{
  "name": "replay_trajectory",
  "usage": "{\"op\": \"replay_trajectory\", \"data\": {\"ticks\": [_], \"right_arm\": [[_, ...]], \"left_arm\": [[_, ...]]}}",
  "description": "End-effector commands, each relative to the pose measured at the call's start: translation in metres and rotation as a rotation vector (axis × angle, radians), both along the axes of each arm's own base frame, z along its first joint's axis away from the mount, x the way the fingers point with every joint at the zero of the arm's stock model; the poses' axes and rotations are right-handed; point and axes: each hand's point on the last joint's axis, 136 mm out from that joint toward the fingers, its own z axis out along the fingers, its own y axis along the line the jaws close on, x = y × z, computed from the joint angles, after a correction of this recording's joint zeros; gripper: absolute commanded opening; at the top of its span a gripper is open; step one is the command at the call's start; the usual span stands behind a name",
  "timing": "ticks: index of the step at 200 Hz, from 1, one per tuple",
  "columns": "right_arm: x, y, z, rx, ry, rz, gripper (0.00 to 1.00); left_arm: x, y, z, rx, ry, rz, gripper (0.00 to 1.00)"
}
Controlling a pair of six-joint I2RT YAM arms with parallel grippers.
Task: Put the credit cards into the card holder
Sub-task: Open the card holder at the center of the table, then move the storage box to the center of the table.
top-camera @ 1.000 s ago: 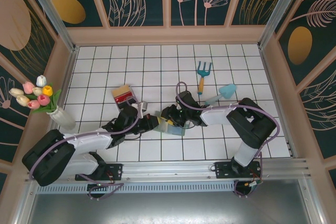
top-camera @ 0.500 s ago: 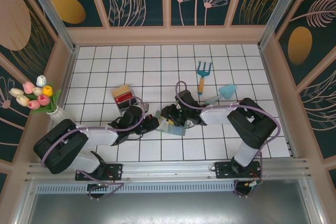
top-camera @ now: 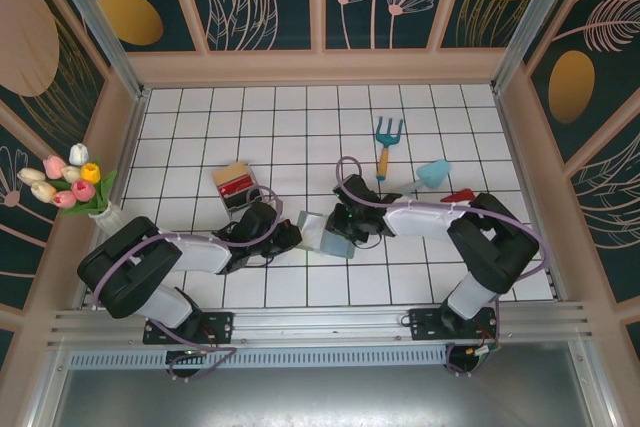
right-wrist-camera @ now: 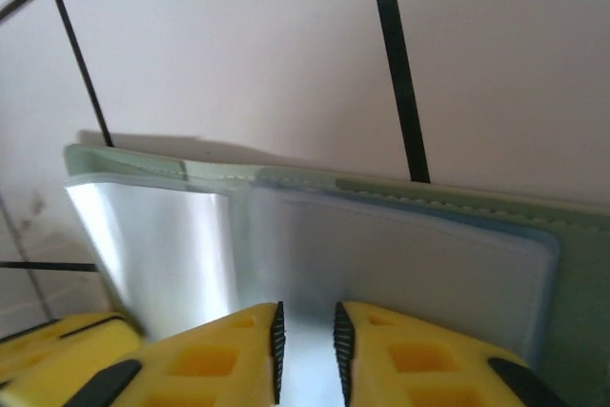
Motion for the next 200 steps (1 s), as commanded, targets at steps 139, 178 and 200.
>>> {"op": "replay_trajectory", "data": {"ticks": [139, 178, 200], "right_arm": [[0.07, 0.051, 0.099, -0.041, -0.334, 0.185, 0.57], [0.075, 0.053, 0.097, 0.004, -0.322, 0.193, 0.63], [0.078, 0.047, 0.09, 0.019, -0.305, 0.185, 0.64]], "left_arm": [[0.07, 0.166, 0.101, 0.255, -0.168, 0.443, 0.77], [0.094, 0.195, 0.086, 0.26, -0.134, 0.527, 0.99], [0.114, 0.195, 0.084, 0.25, -0.157, 0.513, 0.99]]}}
